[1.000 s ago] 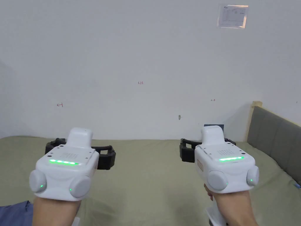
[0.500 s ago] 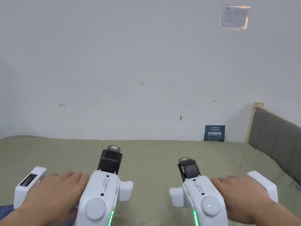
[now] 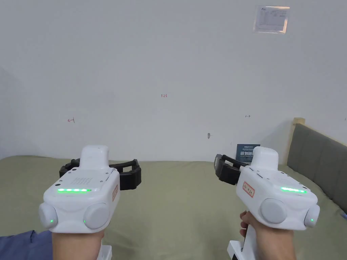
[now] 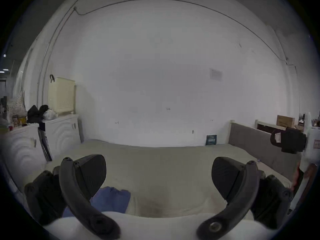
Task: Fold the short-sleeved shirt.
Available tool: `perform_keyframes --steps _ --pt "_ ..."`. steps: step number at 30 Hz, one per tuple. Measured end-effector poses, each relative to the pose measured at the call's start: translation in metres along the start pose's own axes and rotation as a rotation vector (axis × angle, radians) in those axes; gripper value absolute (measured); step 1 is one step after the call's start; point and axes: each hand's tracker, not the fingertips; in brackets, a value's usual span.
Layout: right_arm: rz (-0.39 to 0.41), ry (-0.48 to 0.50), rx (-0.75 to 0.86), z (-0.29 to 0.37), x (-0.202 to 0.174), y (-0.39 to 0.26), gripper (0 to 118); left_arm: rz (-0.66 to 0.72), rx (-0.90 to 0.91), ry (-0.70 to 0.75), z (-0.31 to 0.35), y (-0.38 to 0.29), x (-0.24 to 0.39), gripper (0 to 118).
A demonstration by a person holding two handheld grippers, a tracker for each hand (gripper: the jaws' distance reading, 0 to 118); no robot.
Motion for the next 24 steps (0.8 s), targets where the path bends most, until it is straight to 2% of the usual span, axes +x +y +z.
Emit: perform_keyframes --steps 3,9,13,14,15,16,17,20,22,24 --pt "0.018 0.004 0.020 0.002 0.002 -0.002 97 -0.004 0.002 0.000 0.005 -0.002 0.009 118" --pt "0.107 -0.018 0.024 0.004 -0.006 -0.005 97 -0.018 0.006 0.024 -0.007 -0.002 0.004 118" --pt "0.135 -0.042 0.011 0.007 -0.006 -0.008 96 -0.026 0.026 0.001 0.013 -0.002 0.011 115" --pt "0.137 -0.038 0.011 0.008 -0.006 -0.008 86 -0.030 0.028 -0.011 0.016 -0.003 0.011 98" --pt "0.149 -0.038 0.019 0.009 -0.008 -0.009 53 -0.037 0.028 -0.008 0.017 -0.004 0.013 71" --pt "0.192 -0.081 0.018 0.009 -0.010 -0.009 9 -0.063 0.021 0.013 0.015 -0.005 0.016 33" --pt "0.203 -0.131 0.040 0.011 -0.013 -0.012 1 -0.091 0.013 0.038 0.014 -0.008 0.018 3" --pt "0.179 -0.063 0.017 0.011 -0.011 -0.010 1 -0.064 0.011 -0.008 0.010 -0.013 0.010 3" --pt "0.193 -0.055 0.021 0.010 -0.020 -0.016 1 -0.066 0.002 0.023 0.012 -0.017 0.003 3" --pt "0.208 -0.006 0.003 0.005 -0.037 -0.024 1 -0.039 -0.006 0.053 0.019 -0.023 -0.018 3"
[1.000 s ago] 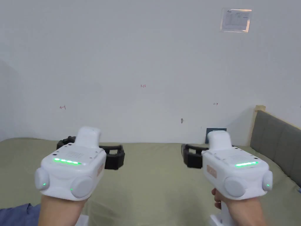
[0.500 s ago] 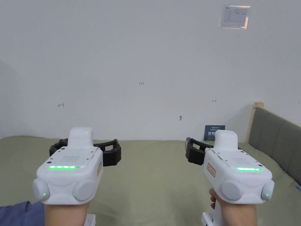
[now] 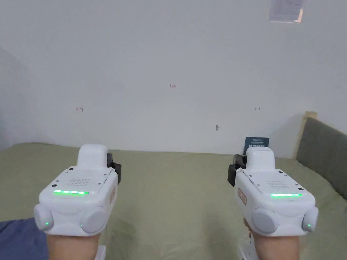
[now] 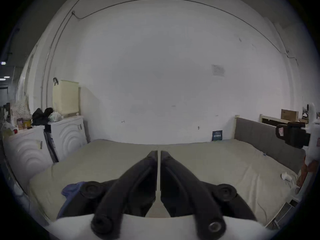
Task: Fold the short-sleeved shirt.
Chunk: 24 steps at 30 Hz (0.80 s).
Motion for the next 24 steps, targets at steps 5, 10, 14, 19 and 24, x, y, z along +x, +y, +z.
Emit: perform_keyframes --steps 5,10,14,19,24 --pt "0.023 0.163 -0.026 -0.019 -0.076 -0.022 1 -0.007 -0.060 0.164 0.020 -0.018 -0.074 3" --pt "0.000 0.344 -0.095 -0.033 -0.153 -0.050 1 0.042 -0.385 0.207 0.004 -0.047 -0.163 3" --pt "-0.001 0.421 -0.158 -0.045 -0.191 -0.076 1 0.086 -0.653 0.172 -0.047 -0.094 -0.202 3" --pt "0.039 0.451 -0.222 -0.062 -0.208 -0.110 1 0.144 -0.811 0.160 -0.126 -0.169 -0.225 98" --pt "0.088 0.401 -0.295 -0.080 -0.198 -0.143 1 0.170 -0.843 0.155 -0.188 -0.226 -0.219 116"
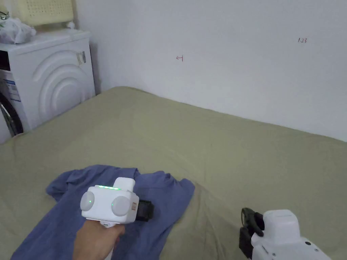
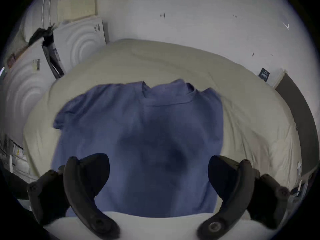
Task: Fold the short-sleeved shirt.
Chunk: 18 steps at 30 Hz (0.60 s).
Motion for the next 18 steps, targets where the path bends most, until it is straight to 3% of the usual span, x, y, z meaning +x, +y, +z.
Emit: perform_keyframes --steps 4,6,8,9,10,11,12,13,14,17,18 --pt "-0.024 -0.031 -0.088 -0.015 0.018 -0.024 1 0.030 -0.081 -0.076 -0.045 -0.008 0.023 116" --pt "-0.043 -0.044 -0.118 -0.020 0.025 -0.033 1 -0.051 -0.150 0.005 -0.056 -0.019 0.035 114" --pt "-0.055 -0.053 -0.138 -0.021 0.029 -0.035 1 -0.142 -0.054 0.046 -0.045 -0.024 0.043 108" --pt "-0.065 -0.056 -0.137 -0.020 0.031 -0.036 1 -0.100 -0.077 0.037 -0.038 -0.022 0.043 92" --pt "-0.075 -0.058 -0.135 -0.019 0.033 -0.037 1 -0.095 -0.057 0.029 -0.036 -0.018 0.038 68" --pt "-0.089 -0.058 -0.132 -0.017 0.035 -0.037 1 -0.111 -0.012 0.047 -0.030 -0.017 0.038 19" --pt "-0.100 -0.060 -0.131 -0.016 0.036 -0.036 1 -0.127 -0.001 0.068 -0.027 -0.016 0.039 5" --pt "-0.110 -0.060 -0.126 -0.014 0.038 -0.035 1 -0.150 -0.008 0.111 -0.027 -0.015 0.041 5" --pt "-0.119 -0.062 -0.121 -0.011 0.040 -0.035 1 -0.131 -0.033 0.048 -0.041 -0.011 0.033 5" --pt "-0.158 -0.087 -0.100 0.002 0.054 -0.034 1 -0.142 0.009 0.045 -0.020 -0.005 0.047 5" --pt "-0.170 -0.098 -0.093 0.009 0.061 -0.034 1 -0.123 0.072 -0.038 -0.007 -0.003 0.052 5"
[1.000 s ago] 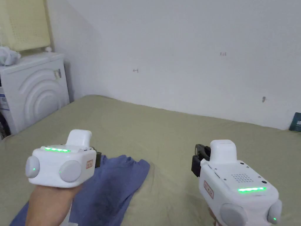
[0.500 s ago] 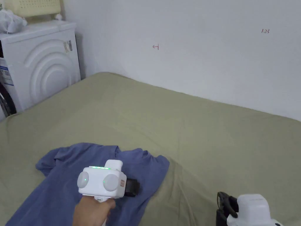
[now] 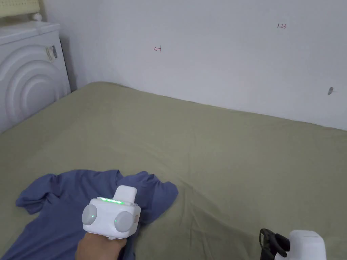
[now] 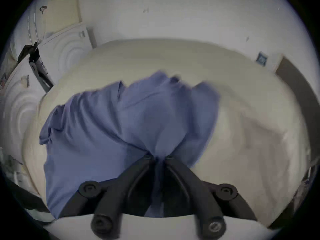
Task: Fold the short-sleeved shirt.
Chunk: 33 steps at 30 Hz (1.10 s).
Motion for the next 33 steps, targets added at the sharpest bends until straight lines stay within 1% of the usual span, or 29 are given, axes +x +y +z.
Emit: perform_keyframes --steps 1,4,7,9,13,14,17,19,21,24,26,27,28,29,30,31,33 --pt "-0.012 -0.016 0.011 0.006 0.007 0.000 1 0.023 0.027 -0.038 0.012 0.006 0.011 5" --pt "-0.043 -0.067 0.026 0.027 0.034 0.000 1 -0.054 0.122 -0.122 0.038 0.022 0.063 5" --pt "-0.069 -0.136 0.054 0.056 0.066 0.001 1 -0.113 0.200 -0.237 0.069 0.041 0.133 5" --pt "-0.086 -0.181 0.076 0.079 0.087 0.001 1 -0.151 0.238 -0.347 0.089 0.047 0.186 5" --pt "-0.113 -0.264 0.102 0.121 0.130 -0.002 1 -0.226 0.246 -0.523 0.114 0.044 0.286 5" --pt "-0.121 -0.284 0.105 0.130 0.140 -0.005 1 -0.248 0.234 -0.545 0.115 0.039 0.308 5" --pt "-0.150 -0.341 0.104 0.151 0.169 -0.015 1 -0.334 0.148 -0.555 0.102 0.008 0.373 5" --pt "-0.172 -0.359 0.100 0.160 0.186 -0.023 1 -0.350 0.048 -0.546 0.080 -0.014 0.407 5" --pt "-0.185 -0.377 0.092 0.167 0.200 -0.031 1 -0.396 -0.006 -0.487 0.058 -0.039 0.435 5" --pt "-0.210 -0.387 0.077 0.170 0.217 -0.039 1 -0.425 -0.056 -0.415 0.039 -0.062 0.453 5" --pt "-0.213 -0.388 0.070 0.170 0.223 -0.042 1 -0.389 -0.084 -0.426 0.034 -0.067 0.453 6" --pt "-0.212 -0.387 0.069 0.172 0.224 -0.042 1 -0.375 -0.073 -0.440 0.037 -0.068 0.451 12" --pt "-0.212 -0.384 0.070 0.173 0.225 -0.043 1 -0.380 -0.059 -0.434 0.041 -0.067 0.449 28" --pt "-0.208 -0.377 0.071 0.175 0.224 -0.043 1 -0.391 -0.026 -0.430 0.049 -0.066 0.446 76" --pt "-0.202 -0.370 0.070 0.176 0.221 -0.042 1 -0.390 0.005 -0.451 0.060 -0.065 0.441 106" --pt "-0.196 -0.364 0.070 0.177 0.219 -0.041 1 -0.379 0.033 -0.471 0.073 -0.065 0.434 118" --pt "-0.181 -0.352 0.075 0.179 0.211 -0.040 1 -0.350 0.160 -0.495 0.102 -0.059 0.413 118"
